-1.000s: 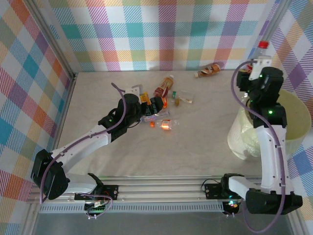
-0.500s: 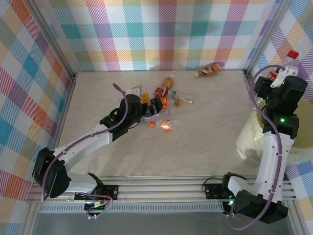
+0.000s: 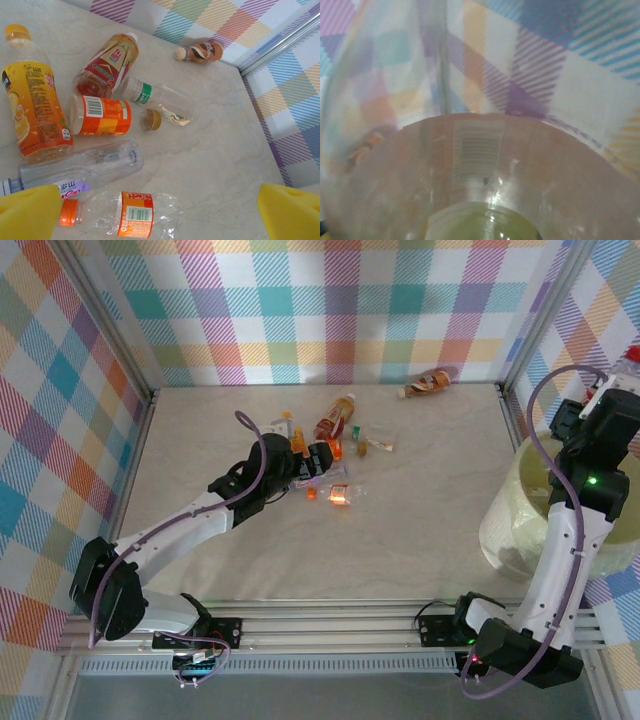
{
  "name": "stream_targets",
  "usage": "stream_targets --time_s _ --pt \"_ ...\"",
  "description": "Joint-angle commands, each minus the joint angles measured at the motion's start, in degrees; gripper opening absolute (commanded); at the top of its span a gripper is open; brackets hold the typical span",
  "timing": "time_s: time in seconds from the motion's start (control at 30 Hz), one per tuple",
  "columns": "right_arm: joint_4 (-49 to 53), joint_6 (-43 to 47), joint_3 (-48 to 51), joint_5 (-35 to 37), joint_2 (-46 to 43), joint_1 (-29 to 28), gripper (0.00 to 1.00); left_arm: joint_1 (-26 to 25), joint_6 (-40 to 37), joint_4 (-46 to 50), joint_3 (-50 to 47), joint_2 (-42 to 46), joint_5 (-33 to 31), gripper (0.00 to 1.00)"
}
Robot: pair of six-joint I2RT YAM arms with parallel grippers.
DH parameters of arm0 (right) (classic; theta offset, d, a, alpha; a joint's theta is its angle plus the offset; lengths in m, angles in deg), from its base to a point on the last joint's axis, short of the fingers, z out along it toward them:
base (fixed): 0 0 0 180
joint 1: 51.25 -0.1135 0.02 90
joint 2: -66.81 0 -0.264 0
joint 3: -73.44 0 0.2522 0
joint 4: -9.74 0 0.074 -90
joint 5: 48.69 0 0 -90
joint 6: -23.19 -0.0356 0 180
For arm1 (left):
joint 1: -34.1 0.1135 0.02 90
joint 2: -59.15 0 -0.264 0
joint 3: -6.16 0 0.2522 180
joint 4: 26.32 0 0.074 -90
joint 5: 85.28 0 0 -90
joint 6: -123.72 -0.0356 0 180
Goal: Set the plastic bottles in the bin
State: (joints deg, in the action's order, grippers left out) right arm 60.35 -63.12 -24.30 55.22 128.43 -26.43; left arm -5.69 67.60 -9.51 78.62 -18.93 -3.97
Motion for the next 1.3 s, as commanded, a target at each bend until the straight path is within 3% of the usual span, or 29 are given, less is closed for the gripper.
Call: stream_targets --time_s 0.0,0.13,0.37,0.53,0.8,0.97,1.27 --pt "3.39 -1.22 4.11 1.38 -0.43 0.91 0.55 -0.42 0.63 1.11 1.94 -0.70 -0.60 1.00" --pt "6.90 -2.36 6.86 -2.22 0.65 0.90 0.57 -0.45 0.64 1.87 2.38 -1.26 -0.46 1.00" --pt "12.82 -3.25 9.19 -2.06 1.52 0.93 0.61 -0.43 0.48 3.59 3.07 -1.79 -0.86 1.00" --pt "13.41 -5.18 10.11 -12.54 2.95 0.76 0.62 -0.44 0.45 4.11 3.70 -3.22 -0.46 1.00" --pt "5.73 -10.99 10.25 -28.40 3.97 -0.18 0.60 -0.44 0.57 4.06 3.09 -3.42 -2.12 1.00" --pt "5.34 -10.75 9.55 -27.74 4.84 -1.37 0.61 -0.46 0.32 4.81 2.49 -2.59 -3.25 1.00" --pt "12.32 -3.34 11.37 -13.50 1.58 -1.52 0.68 -0.29 -0.23 6.68 2.39 -1.50 -4.58 1.00"
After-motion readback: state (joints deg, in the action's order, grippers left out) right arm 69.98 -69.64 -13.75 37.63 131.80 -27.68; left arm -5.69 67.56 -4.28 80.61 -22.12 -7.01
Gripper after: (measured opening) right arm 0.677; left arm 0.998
